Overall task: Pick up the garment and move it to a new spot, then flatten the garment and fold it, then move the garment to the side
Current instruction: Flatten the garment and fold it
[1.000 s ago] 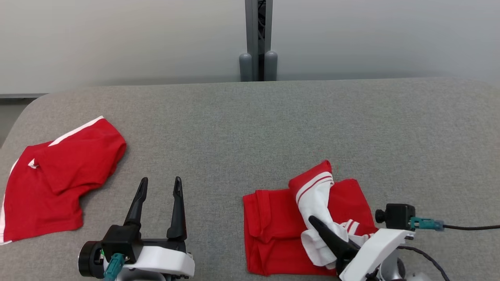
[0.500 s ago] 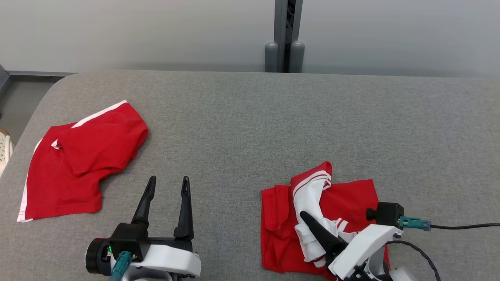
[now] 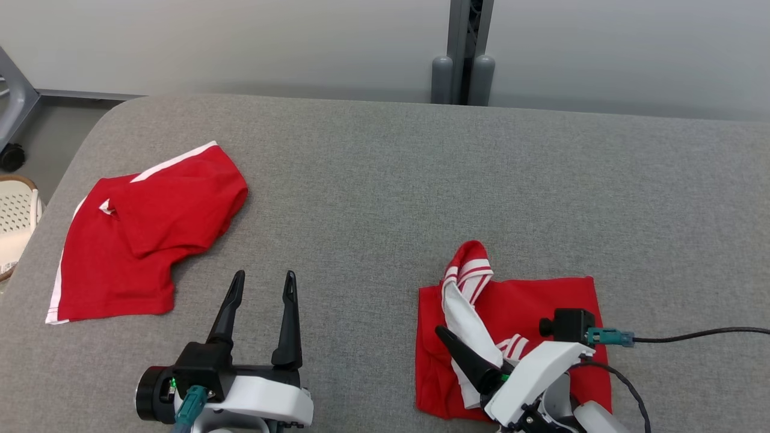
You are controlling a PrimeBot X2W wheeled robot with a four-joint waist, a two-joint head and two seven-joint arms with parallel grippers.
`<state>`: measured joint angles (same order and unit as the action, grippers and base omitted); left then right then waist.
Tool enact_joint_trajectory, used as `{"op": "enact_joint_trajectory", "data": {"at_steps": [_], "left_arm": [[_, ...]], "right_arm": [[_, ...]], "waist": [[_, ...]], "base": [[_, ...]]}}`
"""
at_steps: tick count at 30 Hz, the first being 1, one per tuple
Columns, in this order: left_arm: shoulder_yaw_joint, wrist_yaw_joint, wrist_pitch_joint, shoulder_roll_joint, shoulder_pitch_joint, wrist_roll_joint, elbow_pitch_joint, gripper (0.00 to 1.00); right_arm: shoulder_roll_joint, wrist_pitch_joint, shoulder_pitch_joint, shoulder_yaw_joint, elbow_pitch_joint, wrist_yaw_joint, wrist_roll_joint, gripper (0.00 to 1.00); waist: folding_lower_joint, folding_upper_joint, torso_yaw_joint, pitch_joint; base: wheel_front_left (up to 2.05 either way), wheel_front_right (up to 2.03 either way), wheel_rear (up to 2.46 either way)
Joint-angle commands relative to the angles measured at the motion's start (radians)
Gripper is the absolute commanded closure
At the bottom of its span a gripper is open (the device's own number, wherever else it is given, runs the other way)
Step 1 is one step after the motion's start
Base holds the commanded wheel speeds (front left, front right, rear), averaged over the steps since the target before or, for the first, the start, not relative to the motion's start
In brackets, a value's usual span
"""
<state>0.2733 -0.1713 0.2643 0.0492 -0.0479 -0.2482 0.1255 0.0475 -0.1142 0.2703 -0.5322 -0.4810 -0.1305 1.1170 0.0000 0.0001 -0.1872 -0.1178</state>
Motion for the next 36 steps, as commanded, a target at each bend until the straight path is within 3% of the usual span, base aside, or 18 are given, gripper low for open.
{"op": "enact_joint_trajectory", "data": {"at_steps": [1, 12, 25, 31, 36], "left_arm": [[-0.005, -0.006, 0.0, 0.003, -0.011, -0.005, 0.0, 0.0], [-0.023, -0.008, 0.0, 0.004, 0.005, -0.004, 0.003, 0.0], [-0.052, 0.003, 0.0, 0.003, 0.033, 0.012, -0.005, 0.0], [-0.055, 0.005, 0.0, 0.003, 0.028, 0.015, -0.019, 0.0], [-0.055, 0.007, 0.0, 0.003, 0.011, 0.019, -0.031, 0.0]], "right_arm": [[0.007, 0.007, 0.015, -0.01, -0.001, -0.001, -0.003, 0.0], [0.007, -0.017, 0.022, -0.029, 0.095, -0.001, -0.125, 0.0], [0.007, -0.121, -0.072, 0.13, 0.33, -0.001, -0.277, 0.0], [0.006, -0.166, -0.053, 0.315, 0.491, -0.001, -0.505, 0.0], [0.024, -0.127, -0.049, 0.427, 0.544, -0.001, -0.716, 0.0]], "waist": [[0.0, -0.0001, 0.002, 0.001], [0.0, -0.0001, 0.046, 0.036], [0.0, -0.0001, 0.103, 0.089], [0.0, -0.0001, 0.134, 0.091], [0.0, -0.0001, 0.149, 0.083]], "base": [[0.0, 0.0, 0.0], [0.0, 0.0, 0.0], [0.0, 0.0, 0.0], [0.0, 0.0, 0.0], [0.0, 0.0, 0.0]]}}
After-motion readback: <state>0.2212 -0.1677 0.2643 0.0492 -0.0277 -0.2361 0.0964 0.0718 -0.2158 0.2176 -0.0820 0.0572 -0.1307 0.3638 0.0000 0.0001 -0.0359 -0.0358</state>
